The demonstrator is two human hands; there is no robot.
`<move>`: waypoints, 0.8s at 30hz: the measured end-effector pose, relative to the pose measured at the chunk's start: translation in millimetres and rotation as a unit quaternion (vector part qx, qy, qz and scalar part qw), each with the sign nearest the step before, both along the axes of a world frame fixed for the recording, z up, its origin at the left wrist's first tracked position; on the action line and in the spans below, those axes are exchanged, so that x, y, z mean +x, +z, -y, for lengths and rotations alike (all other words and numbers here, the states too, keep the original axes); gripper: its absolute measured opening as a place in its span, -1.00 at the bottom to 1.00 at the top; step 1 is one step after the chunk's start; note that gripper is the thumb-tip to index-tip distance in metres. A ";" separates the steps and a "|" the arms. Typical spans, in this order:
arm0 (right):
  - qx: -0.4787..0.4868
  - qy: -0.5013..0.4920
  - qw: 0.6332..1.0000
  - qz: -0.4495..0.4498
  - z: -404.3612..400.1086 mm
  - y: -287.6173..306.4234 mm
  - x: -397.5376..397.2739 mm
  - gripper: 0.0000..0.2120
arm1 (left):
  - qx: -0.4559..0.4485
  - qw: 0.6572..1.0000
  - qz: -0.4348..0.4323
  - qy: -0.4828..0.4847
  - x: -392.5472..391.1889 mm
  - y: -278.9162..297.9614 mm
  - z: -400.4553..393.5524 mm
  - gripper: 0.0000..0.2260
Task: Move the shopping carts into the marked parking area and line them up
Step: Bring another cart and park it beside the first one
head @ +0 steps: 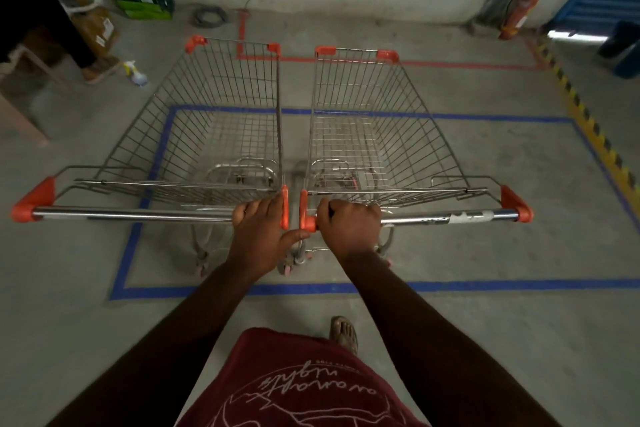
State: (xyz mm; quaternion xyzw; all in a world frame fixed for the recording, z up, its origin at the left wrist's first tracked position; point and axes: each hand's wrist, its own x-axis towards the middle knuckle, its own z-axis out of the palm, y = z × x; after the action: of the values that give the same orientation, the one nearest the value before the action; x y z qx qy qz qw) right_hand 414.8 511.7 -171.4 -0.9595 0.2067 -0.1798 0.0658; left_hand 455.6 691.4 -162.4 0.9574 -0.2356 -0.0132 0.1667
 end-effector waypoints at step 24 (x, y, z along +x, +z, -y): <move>0.009 0.059 0.998 -0.013 11.2 10.0 14.2 -0.52 | -0.034 0.999 0.027 0.013 5.4 -6.4 2.0 -0.23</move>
State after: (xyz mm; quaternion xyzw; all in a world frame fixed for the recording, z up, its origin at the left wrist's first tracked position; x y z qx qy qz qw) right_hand 429.0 500.6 -161.4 -0.9716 0.1524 -0.1613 0.0821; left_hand 461.0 689.5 -168.8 0.9540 -0.2280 0.0232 0.1933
